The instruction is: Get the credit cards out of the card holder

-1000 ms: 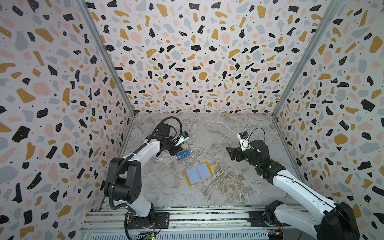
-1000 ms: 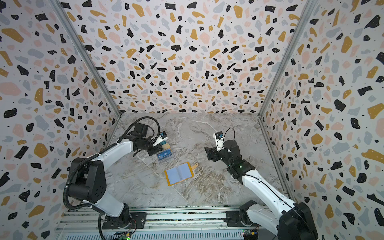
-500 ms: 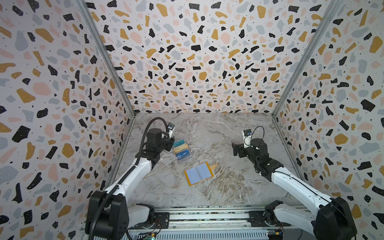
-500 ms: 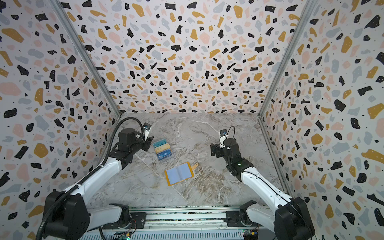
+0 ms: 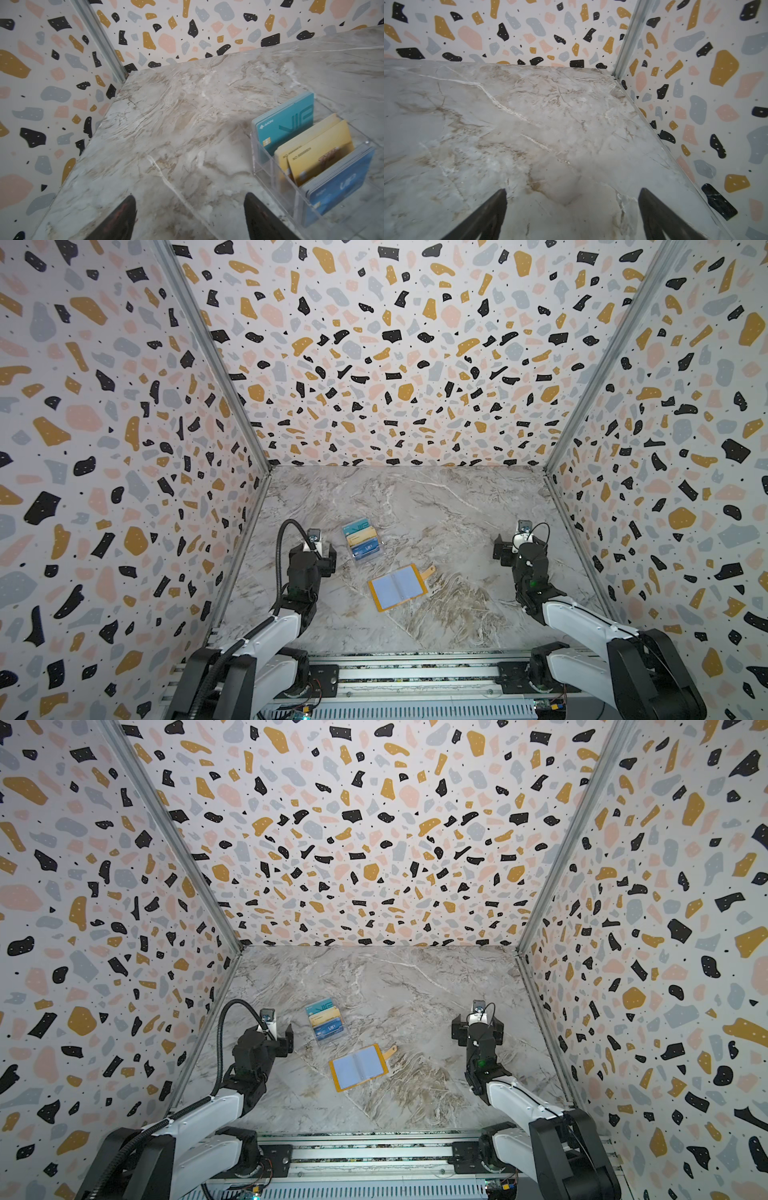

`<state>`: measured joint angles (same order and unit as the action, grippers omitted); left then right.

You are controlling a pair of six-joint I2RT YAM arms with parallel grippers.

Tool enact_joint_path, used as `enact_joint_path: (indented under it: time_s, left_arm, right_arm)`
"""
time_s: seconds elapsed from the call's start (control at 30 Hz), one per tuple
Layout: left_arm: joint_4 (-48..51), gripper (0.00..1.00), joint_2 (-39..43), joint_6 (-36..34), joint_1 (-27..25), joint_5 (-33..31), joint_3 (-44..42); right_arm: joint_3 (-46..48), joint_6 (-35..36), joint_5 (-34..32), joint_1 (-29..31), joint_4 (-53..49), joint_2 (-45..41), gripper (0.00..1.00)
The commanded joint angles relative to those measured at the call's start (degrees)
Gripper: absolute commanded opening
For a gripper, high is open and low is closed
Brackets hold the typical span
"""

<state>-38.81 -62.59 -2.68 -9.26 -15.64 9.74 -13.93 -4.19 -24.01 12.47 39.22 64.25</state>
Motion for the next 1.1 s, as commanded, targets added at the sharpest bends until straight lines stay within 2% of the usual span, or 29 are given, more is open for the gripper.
enact_joint_path:
  time_s: [0.0,0.03,0.13,0.27,0.3,0.33,0.43,0.5,0.6,0.83,0.9,0.97,1.07]
  left_arm:
    - [-15.98,0.85,-2.28,1.79,0.88,-3.61,-1.6]
    - [-15.34,0.87,-2.66,1.49,0.97,-3.25,-0.94]
    - [-23.27,0.88,-5.92,1.94,1.8,-2.27,-2.12]
    - [-34.69,0.89,-14.87,1.65,2.31,-1.29,-4.24]
    - [-38.94,0.91,-17.27,1.61,2.33,-1.02,-4.85]
    - [-41.36,0.97,-18.83,1.46,2.39,-0.23,-4.97]
    - [-29.71,1.0,-16.27,1.22,2.79,0.88,-1.06]
    - [-33.82,1.0,-17.95,2.2,3.99,2.45,-1.86]
    - [-30.23,1.0,-17.08,2.29,4.64,3.43,-0.7]
    - [-30.24,1.0,-17.31,2.79,5.48,4.48,-0.52]
    - [-30.29,1.0,-17.43,3.37,5.63,3.5,-0.53]
    - [-30.32,1.0,-17.51,4.15,5.92,2.37,-0.51]
    - [-30.1,1.0,-17.55,4.18,5.92,2.29,-0.41]
  right_arm:
    - [2.43,-0.77,0.69,-1.13,12.1,0.79,0.99]
    - [3.44,-0.29,1.11,-1.18,14.42,1.49,0.99]
    - [6.4,1.47,2.84,-1.31,21.51,4.05,0.99]
    - [7.69,2.32,5.76,-1.95,25.92,4.68,0.99]
    - [8.03,2.64,5.9,-2.09,27.44,5.28,0.99]
    - [7.92,2.82,6.26,-2.16,27.65,5.6,0.99]
    - [6.97,3.17,7.74,-2.84,27.36,6.7,0.99]
    - [6.61,3.95,8.67,-2.98,27.45,7.26,0.99]
    - [6.84,4.99,9.73,-2.98,29.26,8.46,0.99]
    - [8.04,6.94,9.63,-2.85,46.93,22.25,0.99]
    - [5.73,5.91,9.68,-3.12,40.57,21.17,0.99]
    - [2.17,3.41,14.0,-6.39,32.88,21.36,0.99]
    - [2.33,3.04,16.69,-7.91,32.25,20.96,0.99]
